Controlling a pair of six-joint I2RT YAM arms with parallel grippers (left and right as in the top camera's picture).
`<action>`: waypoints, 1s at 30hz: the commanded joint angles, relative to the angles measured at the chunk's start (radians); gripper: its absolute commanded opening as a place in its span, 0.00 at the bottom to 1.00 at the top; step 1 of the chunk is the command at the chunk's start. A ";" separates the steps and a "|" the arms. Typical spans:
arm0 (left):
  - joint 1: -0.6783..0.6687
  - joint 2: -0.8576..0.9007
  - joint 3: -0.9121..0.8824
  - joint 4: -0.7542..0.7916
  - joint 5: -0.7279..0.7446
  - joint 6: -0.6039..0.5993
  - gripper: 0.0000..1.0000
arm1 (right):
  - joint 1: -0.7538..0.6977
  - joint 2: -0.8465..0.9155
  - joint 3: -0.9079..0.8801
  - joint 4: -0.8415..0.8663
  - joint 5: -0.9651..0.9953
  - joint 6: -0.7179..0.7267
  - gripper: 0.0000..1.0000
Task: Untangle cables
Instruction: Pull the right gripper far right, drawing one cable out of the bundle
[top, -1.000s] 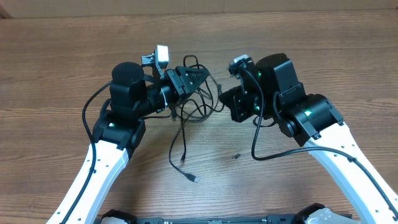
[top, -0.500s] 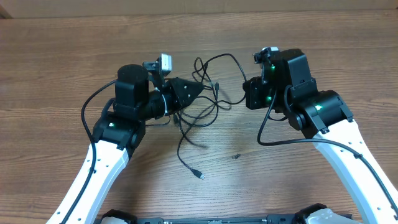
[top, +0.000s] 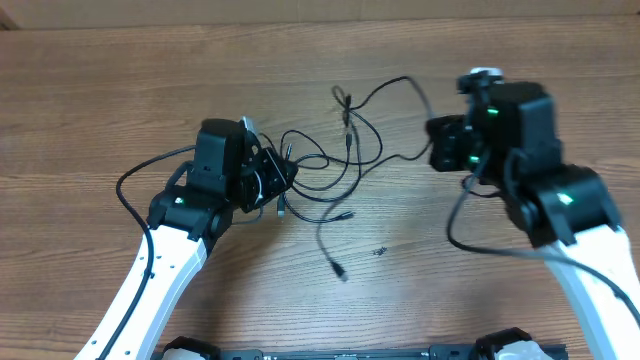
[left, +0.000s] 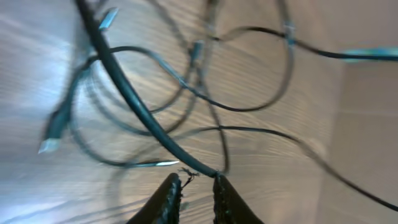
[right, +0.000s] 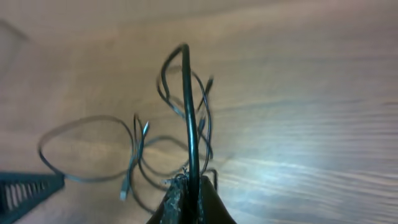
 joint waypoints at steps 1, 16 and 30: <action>-0.005 -0.006 0.009 -0.042 -0.103 0.022 0.24 | -0.049 -0.101 0.015 0.009 0.015 0.030 0.04; -0.006 -0.006 0.009 -0.080 -0.137 0.021 0.79 | -0.068 -0.454 0.015 0.141 0.012 0.035 0.04; -0.006 -0.006 0.009 -0.107 -0.137 0.021 1.00 | -0.068 -0.474 0.015 0.095 0.174 0.058 0.04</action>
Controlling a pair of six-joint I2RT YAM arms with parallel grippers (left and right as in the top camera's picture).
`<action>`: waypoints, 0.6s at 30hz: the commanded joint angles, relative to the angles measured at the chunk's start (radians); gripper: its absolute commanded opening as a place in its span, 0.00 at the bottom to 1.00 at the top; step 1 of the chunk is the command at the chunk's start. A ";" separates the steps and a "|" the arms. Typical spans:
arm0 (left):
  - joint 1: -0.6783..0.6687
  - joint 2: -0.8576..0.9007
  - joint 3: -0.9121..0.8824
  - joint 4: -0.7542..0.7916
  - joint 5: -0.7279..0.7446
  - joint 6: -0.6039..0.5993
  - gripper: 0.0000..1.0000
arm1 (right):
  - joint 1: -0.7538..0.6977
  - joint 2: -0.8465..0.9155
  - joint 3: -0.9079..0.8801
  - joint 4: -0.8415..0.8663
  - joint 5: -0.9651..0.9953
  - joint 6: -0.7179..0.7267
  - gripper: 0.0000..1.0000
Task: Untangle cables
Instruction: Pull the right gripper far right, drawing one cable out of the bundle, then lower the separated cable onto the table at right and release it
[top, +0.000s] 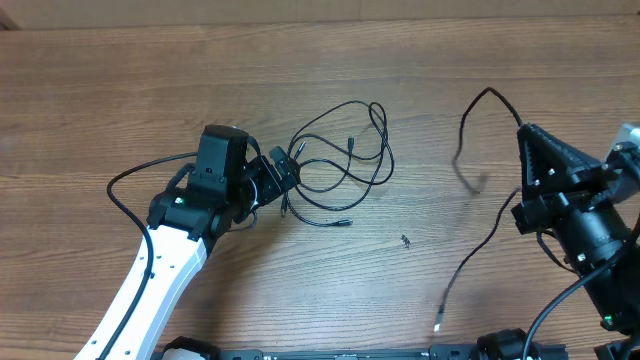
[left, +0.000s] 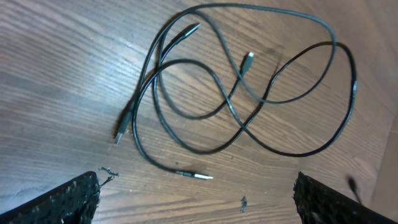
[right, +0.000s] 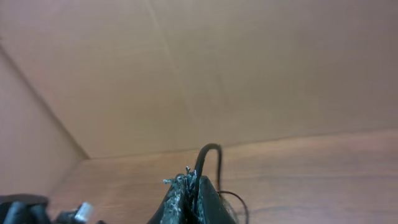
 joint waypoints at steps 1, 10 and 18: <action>-0.006 -0.006 0.009 -0.004 -0.012 0.004 0.99 | -0.003 -0.003 0.015 -0.029 0.134 0.015 0.04; -0.006 -0.006 0.009 -0.004 -0.012 0.004 1.00 | -0.003 0.021 0.014 -0.158 0.427 0.072 0.04; -0.006 -0.006 0.009 -0.004 -0.012 0.004 1.00 | -0.003 0.076 0.014 -0.255 0.565 0.136 0.04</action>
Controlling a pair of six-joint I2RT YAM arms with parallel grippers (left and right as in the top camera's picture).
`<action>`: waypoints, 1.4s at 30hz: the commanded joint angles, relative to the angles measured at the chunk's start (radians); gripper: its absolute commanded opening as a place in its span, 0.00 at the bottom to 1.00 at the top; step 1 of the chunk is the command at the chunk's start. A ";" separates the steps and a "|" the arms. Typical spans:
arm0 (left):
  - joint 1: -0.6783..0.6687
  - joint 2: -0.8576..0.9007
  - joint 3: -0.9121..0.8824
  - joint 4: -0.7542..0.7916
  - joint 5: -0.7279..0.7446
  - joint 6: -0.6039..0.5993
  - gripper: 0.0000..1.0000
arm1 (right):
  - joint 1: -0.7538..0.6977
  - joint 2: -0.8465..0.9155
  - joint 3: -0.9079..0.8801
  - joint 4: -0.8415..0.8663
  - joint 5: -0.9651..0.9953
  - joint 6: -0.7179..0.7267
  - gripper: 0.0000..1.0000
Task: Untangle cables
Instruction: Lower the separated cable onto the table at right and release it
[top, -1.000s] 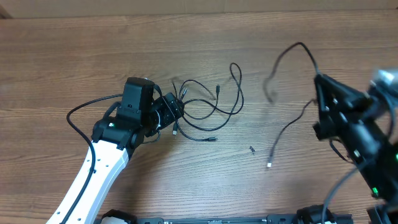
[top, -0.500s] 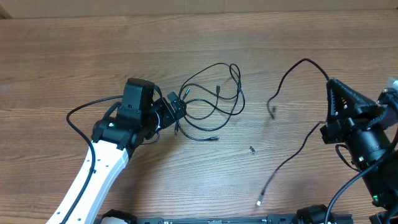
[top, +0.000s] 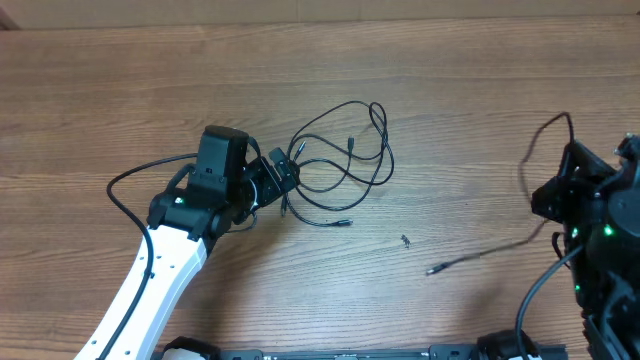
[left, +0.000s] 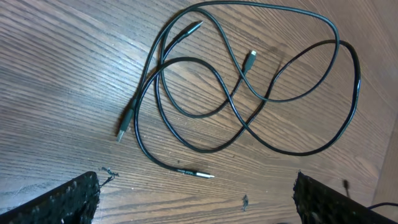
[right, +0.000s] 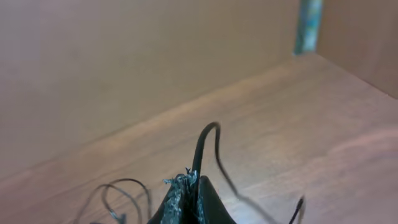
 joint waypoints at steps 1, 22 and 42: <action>-0.006 -0.006 0.009 0.000 -0.013 0.004 1.00 | -0.002 0.014 0.014 -0.024 0.105 0.052 0.04; -0.006 -0.006 0.009 0.000 -0.013 0.004 1.00 | -0.024 0.136 0.013 -0.085 0.197 0.093 0.04; -0.006 -0.006 0.009 0.000 -0.013 0.004 0.99 | -0.472 0.296 0.013 -0.100 -0.068 0.088 0.04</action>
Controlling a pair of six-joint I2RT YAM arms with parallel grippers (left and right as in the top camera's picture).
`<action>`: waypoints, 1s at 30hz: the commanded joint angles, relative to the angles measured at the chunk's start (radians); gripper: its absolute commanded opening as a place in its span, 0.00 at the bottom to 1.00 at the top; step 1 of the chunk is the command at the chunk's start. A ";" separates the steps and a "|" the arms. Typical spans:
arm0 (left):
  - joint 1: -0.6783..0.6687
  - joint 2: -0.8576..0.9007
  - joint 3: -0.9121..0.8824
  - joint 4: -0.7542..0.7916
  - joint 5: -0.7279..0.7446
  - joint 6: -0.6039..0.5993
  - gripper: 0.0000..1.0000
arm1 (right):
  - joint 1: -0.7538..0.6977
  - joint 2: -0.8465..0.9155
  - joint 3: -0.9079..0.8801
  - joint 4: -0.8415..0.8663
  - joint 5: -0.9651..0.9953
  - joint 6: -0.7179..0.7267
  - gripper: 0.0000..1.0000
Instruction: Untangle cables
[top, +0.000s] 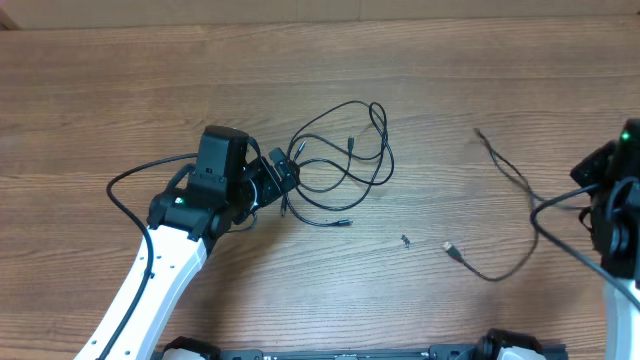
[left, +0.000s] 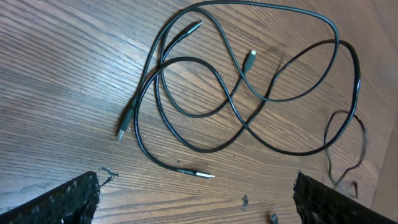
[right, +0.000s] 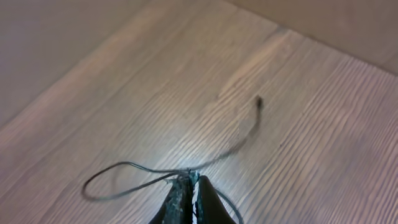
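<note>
Two black cables (top: 345, 160) lie looped over each other left of the table's middle, and show again as the cable loops (left: 249, 93) in the left wrist view. My left gripper (top: 285, 178) sits at their left edge, open wide with nothing between its fingers (left: 68, 199). A third, thinner black cable (top: 510, 175) lies apart on the right side of the table, its plug (top: 452, 250) pointing toward the middle. My right gripper (top: 585, 198) is shut on this separated cable (right: 124, 171) low over the wood, the closed gripper (right: 189, 186) pinching it mid-length.
A small dark speck of debris (top: 404, 241) lies on the wooden table (top: 150, 80) between the two cable groups. The arms' own black supply leads curl beside each arm. A tan wall borders the table's far side.
My right gripper has come down at the right edge, and the cable that hung from it in the air now lies spread on the table. The left gripper and the two looped cables have not moved.
First both grippers were shut on cables in one tangle at the middle. Then the left gripper stood open beside two cables, while the right held a third one clear, off to the right. It then hung farther right, and now rests on the table.
</note>
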 joint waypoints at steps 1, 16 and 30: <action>-0.006 -0.006 0.009 0.000 -0.013 0.004 0.99 | -0.051 0.035 0.013 0.006 -0.053 -0.006 0.04; -0.006 -0.006 0.009 0.000 -0.013 0.004 1.00 | -0.101 0.164 0.013 0.021 -0.054 -0.006 0.04; -0.006 -0.006 0.009 0.000 -0.013 0.004 1.00 | -0.102 0.251 0.013 0.048 -0.035 -0.006 0.04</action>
